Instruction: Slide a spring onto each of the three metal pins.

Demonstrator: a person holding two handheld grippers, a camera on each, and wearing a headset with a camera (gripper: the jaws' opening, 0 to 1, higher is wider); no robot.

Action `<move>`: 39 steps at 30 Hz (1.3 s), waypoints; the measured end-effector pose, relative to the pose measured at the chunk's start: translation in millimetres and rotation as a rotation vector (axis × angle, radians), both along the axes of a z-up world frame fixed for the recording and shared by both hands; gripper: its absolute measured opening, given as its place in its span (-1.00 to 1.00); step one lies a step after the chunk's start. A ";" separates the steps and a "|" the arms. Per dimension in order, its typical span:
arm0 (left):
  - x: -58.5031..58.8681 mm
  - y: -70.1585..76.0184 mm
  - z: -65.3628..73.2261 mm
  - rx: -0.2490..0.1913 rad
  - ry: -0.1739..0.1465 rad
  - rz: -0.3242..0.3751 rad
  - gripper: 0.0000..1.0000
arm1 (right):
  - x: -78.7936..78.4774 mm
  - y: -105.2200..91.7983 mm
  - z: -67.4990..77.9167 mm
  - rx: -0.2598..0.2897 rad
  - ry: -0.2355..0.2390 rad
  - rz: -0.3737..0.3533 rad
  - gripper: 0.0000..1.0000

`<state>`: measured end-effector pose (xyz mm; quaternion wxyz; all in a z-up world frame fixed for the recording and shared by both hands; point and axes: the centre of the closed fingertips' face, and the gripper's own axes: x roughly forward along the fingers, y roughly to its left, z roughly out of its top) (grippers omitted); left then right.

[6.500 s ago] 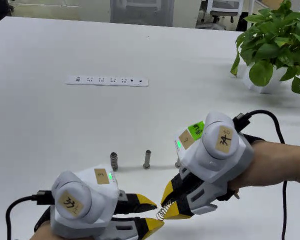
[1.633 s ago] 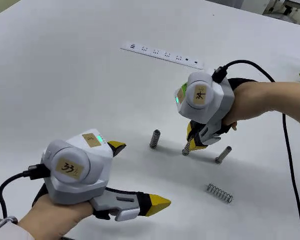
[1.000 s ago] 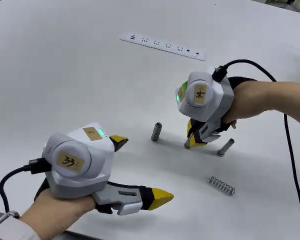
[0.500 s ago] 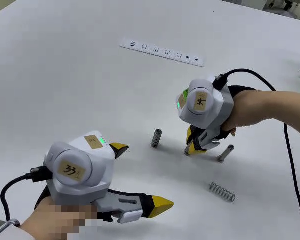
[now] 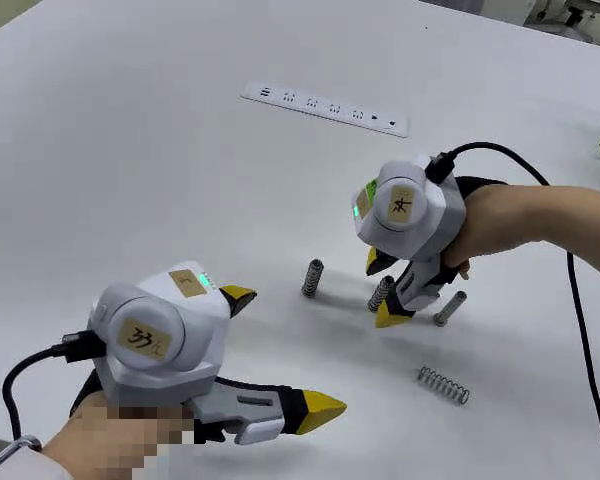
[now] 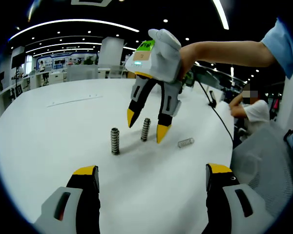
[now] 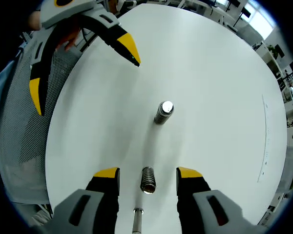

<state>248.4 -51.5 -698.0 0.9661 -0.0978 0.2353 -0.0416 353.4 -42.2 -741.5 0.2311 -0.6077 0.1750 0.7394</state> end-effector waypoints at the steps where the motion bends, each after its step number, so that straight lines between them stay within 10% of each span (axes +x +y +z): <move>1: 0.0 0.0 0.1 0.000 0.000 0.000 0.84 | 0.1 -0.2 0.3 0.003 0.001 -0.003 0.05; 14: 0.9 -2.9 1.4 0.010 0.000 -0.007 0.84 | 4.5 3.5 9.0 0.101 0.008 -0.053 0.99; 39: 3.8 0.9 1.0 0.013 0.006 -0.043 0.85 | 35.8 -49.9 38.8 0.271 0.140 -0.365 0.99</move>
